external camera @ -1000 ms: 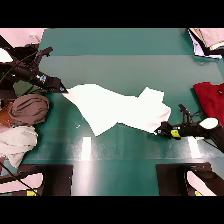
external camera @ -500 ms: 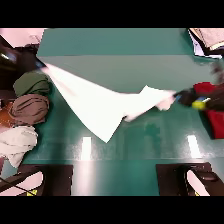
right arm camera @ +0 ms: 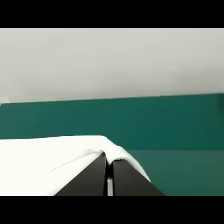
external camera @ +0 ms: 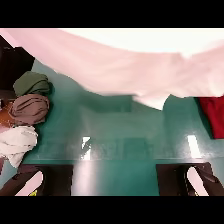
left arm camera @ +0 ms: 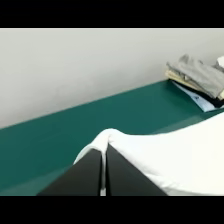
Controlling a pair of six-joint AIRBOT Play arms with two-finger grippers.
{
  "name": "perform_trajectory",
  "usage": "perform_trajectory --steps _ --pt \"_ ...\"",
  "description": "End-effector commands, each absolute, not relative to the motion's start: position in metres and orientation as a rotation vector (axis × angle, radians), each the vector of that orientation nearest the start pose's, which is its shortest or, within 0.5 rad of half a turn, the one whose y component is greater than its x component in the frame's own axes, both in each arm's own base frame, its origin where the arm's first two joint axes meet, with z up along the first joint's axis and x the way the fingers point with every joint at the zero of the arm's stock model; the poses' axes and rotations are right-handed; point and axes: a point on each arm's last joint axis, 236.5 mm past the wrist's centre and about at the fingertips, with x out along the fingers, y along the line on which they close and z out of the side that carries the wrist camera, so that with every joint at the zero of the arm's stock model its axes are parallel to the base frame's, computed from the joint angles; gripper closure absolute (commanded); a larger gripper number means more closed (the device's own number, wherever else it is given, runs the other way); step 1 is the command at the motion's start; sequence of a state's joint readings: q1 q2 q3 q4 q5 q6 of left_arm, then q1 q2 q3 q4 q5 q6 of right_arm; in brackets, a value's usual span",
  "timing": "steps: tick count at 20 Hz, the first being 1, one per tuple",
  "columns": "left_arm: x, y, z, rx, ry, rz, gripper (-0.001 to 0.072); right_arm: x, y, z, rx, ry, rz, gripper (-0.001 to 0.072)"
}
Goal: Fold the shirts.
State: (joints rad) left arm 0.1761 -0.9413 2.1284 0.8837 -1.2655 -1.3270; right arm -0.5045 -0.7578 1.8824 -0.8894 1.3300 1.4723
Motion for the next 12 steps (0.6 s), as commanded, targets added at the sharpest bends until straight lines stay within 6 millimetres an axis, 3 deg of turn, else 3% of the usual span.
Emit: perform_trajectory --steps 1,4,6,7,9,10,12 --pt "0.183 -0.109 0.582 0.035 -0.213 -0.461 0.0687 0.210 0.041 0.529 0.039 0.039 0.107 0.0693" --pt "0.156 -0.113 0.595 0.050 -0.280 -0.456 0.0687 0.211 0.033 0.534 0.024 0.048 0.064 0.0694" --pt "0.168 -0.105 0.590 0.055 -0.259 -0.423 0.0687 0.227 0.017 0.518 0.060 0.115 0.043 0.0695" --pt "0.188 -0.095 0.578 0.049 -0.214 -0.389 0.0687 0.240 0.008 0.503 0.093 0.171 0.050 0.0695" --pt "0.242 -0.079 0.533 -0.005 -0.048 -0.360 0.0687 0.270 -0.013 0.459 0.187 0.317 0.060 0.0695" --pt "0.272 -0.075 0.499 -0.042 0.071 -0.365 0.0687 0.286 -0.024 0.431 0.242 0.401 0.068 0.0695" --pt "0.329 -0.070 0.411 -0.099 0.362 -0.394 0.0687 0.319 -0.030 0.374 0.350 0.581 0.122 0.0695"
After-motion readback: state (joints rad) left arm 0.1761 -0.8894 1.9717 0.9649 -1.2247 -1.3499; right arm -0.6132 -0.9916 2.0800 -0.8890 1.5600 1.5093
